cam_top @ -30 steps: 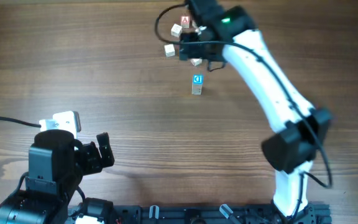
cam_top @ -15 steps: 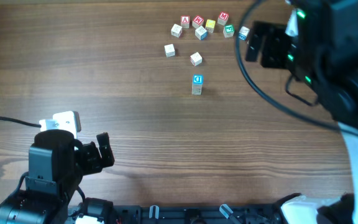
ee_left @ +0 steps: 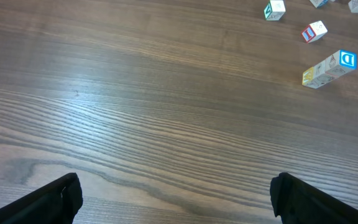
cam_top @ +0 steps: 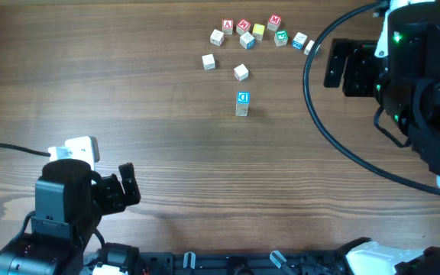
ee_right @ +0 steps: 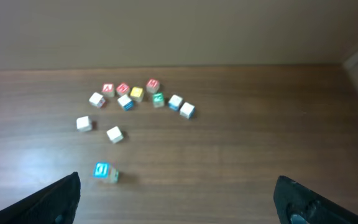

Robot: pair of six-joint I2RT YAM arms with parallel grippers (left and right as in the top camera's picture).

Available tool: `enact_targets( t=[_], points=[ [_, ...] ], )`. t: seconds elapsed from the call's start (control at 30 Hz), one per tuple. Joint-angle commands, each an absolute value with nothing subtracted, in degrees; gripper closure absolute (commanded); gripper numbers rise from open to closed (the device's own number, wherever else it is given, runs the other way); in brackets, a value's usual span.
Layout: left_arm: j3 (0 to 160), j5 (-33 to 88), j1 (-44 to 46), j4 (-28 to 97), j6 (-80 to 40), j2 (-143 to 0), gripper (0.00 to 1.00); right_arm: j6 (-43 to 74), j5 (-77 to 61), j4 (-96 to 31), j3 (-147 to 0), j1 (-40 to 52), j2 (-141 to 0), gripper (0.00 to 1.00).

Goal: Form a tower

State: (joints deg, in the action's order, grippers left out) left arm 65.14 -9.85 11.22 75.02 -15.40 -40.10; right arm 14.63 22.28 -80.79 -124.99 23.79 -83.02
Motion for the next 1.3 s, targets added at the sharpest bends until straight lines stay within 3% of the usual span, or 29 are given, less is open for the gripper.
enact_targets(
  t=[0.0,0.17,0.47,0.6,0.93,1.07,1.27],
  points=[
    [65.01,-10.57,11.07,74.87,-15.90,-39.79,0.00,11.88,25.93,-76.97,-125.51,23.53,-82.76,0.00],
    [65.01,-10.57,11.07,74.87,-15.88,-39.79,0.00,9.10,25.76,-72.73,-125.51,22.74,-81.52,0.00],
    [65.01,-10.57,11.07,74.87,-15.90,-39.79,0.00,9.17,16.80,-68.84,-119.77,13.30,-72.79,0.00],
    [65.01,-10.57,11.07,74.87,-15.90,-39.79,0.00,9.19,13.10,-53.95,-100.79,10.63,-59.05,0.00],
    [65.01,-10.55,11.07,74.87,-15.90,-39.79,0.00,9.30,2.26,-8.27,-33.58,0.03,-12.75,0.00],
    [65.01,-10.55,11.07,74.87,-15.90,-39.79,0.00,16.34,1.98,-2.11,-23.03,-1.93,-5.72,0.00],
    [65.01,-10.57,11.07,74.87,-15.90,-39.79,0.00,16.99,4.64,5.23,-12.67,-2.94,-0.21,0.01]
  ],
)
